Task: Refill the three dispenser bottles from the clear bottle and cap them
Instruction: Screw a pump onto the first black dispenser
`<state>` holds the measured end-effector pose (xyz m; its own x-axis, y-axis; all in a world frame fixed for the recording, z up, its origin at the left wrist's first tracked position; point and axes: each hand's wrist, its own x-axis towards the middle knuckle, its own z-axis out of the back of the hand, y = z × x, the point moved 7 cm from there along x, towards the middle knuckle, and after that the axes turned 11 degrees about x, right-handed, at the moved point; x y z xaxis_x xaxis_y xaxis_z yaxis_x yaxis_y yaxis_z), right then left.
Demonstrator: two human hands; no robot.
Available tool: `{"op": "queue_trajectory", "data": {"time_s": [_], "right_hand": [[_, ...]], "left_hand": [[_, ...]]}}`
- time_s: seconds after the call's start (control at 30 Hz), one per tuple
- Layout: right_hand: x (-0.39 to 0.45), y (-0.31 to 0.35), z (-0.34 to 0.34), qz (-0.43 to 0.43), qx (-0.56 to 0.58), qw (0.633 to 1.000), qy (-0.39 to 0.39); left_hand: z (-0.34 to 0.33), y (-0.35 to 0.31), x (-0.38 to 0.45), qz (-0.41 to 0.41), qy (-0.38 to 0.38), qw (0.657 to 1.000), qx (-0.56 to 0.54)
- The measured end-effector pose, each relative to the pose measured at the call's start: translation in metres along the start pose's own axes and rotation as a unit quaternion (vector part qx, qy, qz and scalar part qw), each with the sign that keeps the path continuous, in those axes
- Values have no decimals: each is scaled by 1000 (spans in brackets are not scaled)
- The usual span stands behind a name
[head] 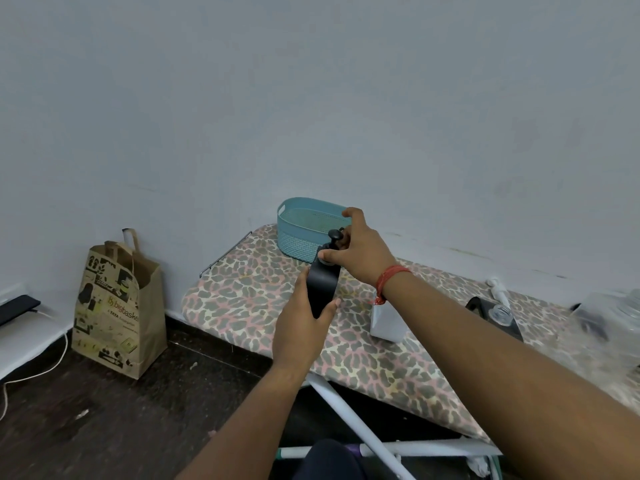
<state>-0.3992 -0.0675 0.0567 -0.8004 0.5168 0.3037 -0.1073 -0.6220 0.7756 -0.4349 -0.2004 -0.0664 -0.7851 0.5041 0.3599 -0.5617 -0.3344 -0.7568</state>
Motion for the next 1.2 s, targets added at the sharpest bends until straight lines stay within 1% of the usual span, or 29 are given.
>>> {"op": "queue_trajectory", "data": {"time_s": [0.1, 0.23, 0.43, 0.57, 0.67, 0.8, 0.97, 1.07, 1.2], "right_hand": [[0, -1, -5, -7, 2, 1000, -15], [0, -4, -4, -27, 6, 1000, -5], [2, -8, 6, -68, 102, 991, 49], [2, -6, 3, -55, 96, 994, 27], [-1, -9, 1, -40, 65, 997, 7], [-4, -10, 1, -30, 46, 998, 21], [-3, -10, 4, -39, 85, 994, 53], [-3, -8, 3, -37, 86, 995, 36], [-5, -7, 0, -19, 37, 999, 24]], "left_hand": [[1, 0, 0, 2, -1, 1000, -3], [1, -1, 0, -4, 0, 1000, -6], [1, 0, 0, -6, -4, 1000, 4], [0, 0, 0, -3, -3, 1000, -4], [0, 1, 0, -1, 0, 1000, -2], [1, 0, 0, -1, 1, 1000, 0], [2, -1, 0, -5, -6, 1000, 6], [2, -2, -1, -4, -2, 1000, 0], [3, -3, -2, -2, 3, 1000, -7]]}}
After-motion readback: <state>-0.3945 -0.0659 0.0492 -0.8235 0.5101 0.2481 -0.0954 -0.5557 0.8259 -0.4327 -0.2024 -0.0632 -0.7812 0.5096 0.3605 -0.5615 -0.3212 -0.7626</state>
